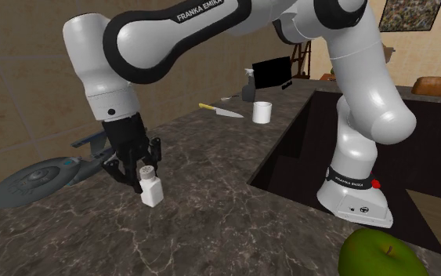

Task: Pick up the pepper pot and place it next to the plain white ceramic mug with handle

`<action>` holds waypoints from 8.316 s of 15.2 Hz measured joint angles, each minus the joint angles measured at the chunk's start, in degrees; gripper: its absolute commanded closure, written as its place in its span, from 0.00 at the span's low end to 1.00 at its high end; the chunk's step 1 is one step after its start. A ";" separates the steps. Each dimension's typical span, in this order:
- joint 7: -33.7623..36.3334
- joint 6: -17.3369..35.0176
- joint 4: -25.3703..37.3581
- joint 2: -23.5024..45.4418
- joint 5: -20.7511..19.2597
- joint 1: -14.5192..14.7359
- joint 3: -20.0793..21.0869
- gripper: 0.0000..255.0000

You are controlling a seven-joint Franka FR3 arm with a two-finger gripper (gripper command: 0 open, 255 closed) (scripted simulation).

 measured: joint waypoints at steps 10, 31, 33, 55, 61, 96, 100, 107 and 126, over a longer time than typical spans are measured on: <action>0.10 -6.77 4.74 -2.21 0.86 -0.14 0.50 1.00; -6.92 -13.47 -2.00 -16.03 5.66 -6.82 -0.29 1.00; -9.64 -12.11 -7.10 -19.86 6.89 -8.58 -1.05 1.00; -40.37 -11.72 -36.71 -47.78 6.04 -21.58 -18.07 1.00; -48.07 -12.14 -39.97 -51.44 2.41 -24.92 -23.59 1.00; -76.54 1.74 -40.20 -40.75 -10.28 -37.35 -45.80 1.00; -76.54 4.91 -42.02 -39.37 -10.25 -37.45 -46.23 1.00; -76.39 10.73 -45.12 -36.57 -10.02 -37.51 -46.82 1.00; -76.14 14.47 -46.67 -34.35 -9.60 -37.37 -46.99 0.00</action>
